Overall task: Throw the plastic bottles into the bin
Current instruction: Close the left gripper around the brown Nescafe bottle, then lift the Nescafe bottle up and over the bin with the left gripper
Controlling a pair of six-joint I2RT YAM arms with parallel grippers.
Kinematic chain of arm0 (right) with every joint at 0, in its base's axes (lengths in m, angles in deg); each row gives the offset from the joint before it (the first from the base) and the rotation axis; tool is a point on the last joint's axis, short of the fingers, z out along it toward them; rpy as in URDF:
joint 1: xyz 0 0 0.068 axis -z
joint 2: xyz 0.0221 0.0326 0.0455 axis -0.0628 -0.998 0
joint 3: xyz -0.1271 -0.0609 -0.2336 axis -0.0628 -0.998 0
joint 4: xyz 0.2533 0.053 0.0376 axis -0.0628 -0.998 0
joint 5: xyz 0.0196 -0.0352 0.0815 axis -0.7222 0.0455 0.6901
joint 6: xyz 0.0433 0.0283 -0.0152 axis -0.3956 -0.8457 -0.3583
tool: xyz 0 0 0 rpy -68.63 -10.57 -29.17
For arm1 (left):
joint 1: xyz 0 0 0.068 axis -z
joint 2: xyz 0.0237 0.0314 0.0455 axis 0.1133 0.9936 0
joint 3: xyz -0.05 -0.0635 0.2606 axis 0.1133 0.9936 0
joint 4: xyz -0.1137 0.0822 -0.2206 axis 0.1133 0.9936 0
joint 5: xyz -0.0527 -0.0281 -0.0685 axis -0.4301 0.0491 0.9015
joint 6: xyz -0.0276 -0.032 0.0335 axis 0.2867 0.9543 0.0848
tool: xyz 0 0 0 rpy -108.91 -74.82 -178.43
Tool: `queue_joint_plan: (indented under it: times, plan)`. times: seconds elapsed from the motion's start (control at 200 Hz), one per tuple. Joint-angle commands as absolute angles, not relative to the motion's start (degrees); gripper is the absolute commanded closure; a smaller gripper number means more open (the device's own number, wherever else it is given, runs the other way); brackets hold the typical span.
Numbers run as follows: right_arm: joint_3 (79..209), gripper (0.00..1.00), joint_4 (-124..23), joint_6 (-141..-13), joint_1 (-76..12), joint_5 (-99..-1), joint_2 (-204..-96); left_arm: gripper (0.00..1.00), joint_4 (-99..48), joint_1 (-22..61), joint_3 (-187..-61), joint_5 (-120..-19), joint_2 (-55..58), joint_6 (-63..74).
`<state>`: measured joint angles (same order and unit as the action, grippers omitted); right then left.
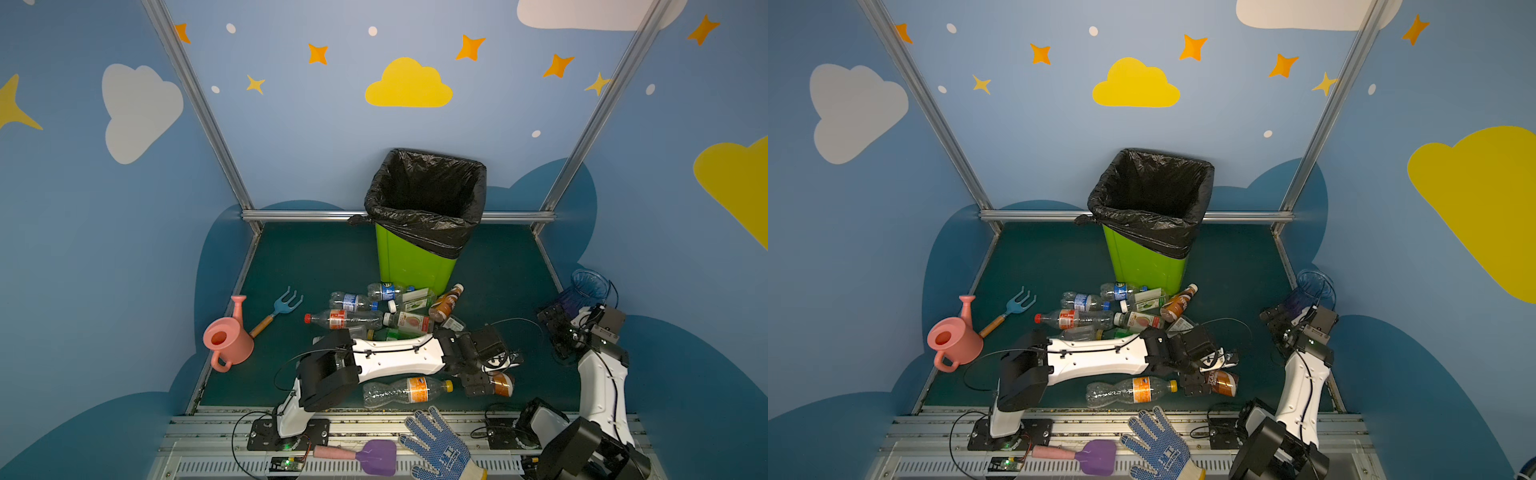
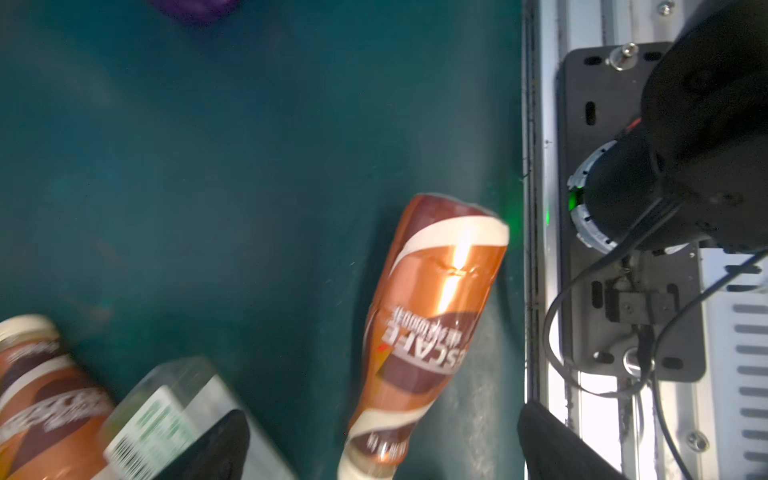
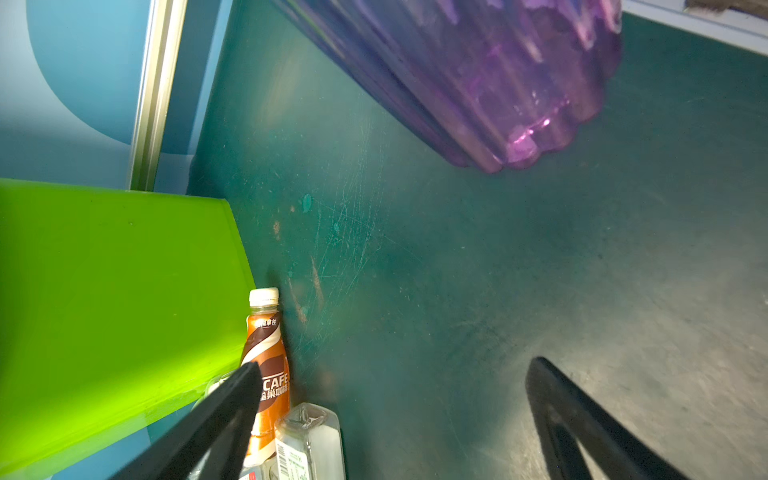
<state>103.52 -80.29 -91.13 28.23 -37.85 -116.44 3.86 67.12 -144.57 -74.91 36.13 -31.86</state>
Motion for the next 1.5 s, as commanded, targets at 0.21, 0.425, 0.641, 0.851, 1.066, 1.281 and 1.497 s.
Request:
queue_joint_plan:
  times: [0.21, 0.425, 0.641, 0.851, 1.066, 1.281, 1.497]
  plan:
    - [104.1, 0.02, -78.8, -91.3, 28.6, -31.2, -115.0, 0.04, 1.6, 66.9, -145.3, -67.9, 42.5, -33.2]
    - [103.8, 0.02, -76.6, -91.2, 28.4, -27.1, -115.5, 0.06, 2.0, 66.9, -148.3, -68.3, 46.1, -32.5]
    - [103.9, 0.02, -76.3, -90.9, 28.0, -25.8, -116.3, 0.1, 2.5, 66.9, -151.5, -68.5, 48.8, -32.5]
    - [104.1, 0.02, -76.3, -90.9, 27.9, -25.9, -116.7, 0.28, 4.7, 66.9, -154.6, -68.0, 50.7, -32.7]
    - [103.9, 0.02, -76.2, -90.9, 28.0, -26.4, -116.9, 0.54, 5.4, 66.5, -154.5, -67.2, 50.0, -32.0]
    - [104.7, 0.02, -76.6, -91.0, 28.0, -26.7, -116.5, 0.55, 4.3, 64.8, -153.9, -64.3, 47.1, -27.6]
    - [105.6, 0.02, -75.7, -92.1, 28.0, -25.4, -115.9, 0.53, 1.8, 62.4, -152.5, -65.1, 40.9, -20.8]
